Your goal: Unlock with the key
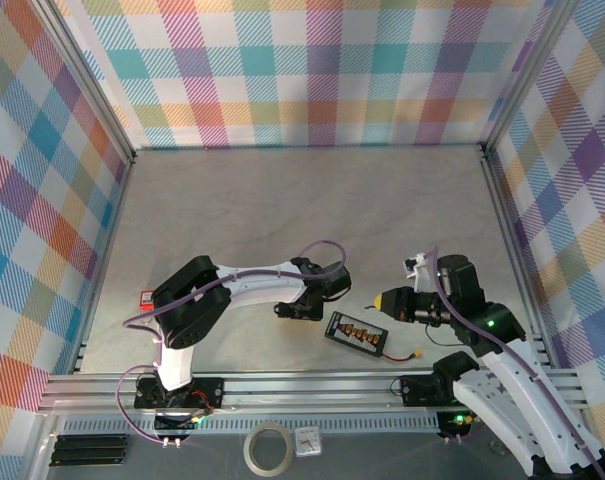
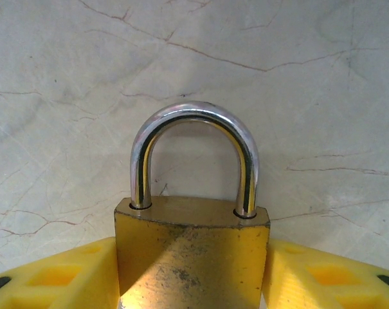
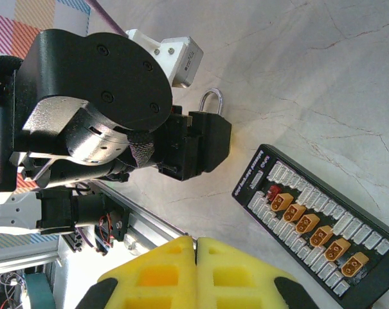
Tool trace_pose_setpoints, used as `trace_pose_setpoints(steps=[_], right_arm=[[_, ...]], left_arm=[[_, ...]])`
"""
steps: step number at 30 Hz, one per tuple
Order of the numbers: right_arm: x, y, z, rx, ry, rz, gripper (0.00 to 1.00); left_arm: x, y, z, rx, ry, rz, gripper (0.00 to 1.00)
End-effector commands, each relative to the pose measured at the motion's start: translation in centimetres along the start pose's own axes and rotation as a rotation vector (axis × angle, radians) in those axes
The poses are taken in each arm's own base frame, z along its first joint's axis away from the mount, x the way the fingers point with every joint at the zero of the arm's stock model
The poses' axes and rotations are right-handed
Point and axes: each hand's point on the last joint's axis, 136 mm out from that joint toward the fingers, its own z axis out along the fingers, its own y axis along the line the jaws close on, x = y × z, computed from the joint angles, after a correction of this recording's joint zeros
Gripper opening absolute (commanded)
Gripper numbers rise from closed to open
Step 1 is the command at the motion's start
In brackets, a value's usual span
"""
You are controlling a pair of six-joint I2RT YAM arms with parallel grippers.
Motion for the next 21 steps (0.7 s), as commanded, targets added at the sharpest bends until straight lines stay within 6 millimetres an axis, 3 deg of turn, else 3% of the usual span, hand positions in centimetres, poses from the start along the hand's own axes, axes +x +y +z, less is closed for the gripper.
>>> trace_pose_setpoints(steps=[1,7,11,21], right_arm=[[0.2,-0.1,-0.1,-0.003,0.004,-0.004,0.0],[0.2,-0.1,-0.1,0.0,0.002,-0.004,0.0],[0.3,-0.2,-0.1,-0.001,0.002,-0.002,0.0],[0.3,0.0,-0.2,-0.004,0.0,-0.009,0.0]], left_arm=[[1.2,0.8,0.7,-0.027,0.026,0.003,0.56],[-0.6,1.7,-4.2,0.016,-0.067,-0.025,0.59],[-1.2,0.7,-6.2,0.09,-0.089,-0.043,0.59],[0.0,-1.2,-3.1,0.075,-0.01,-0.012,0.58]])
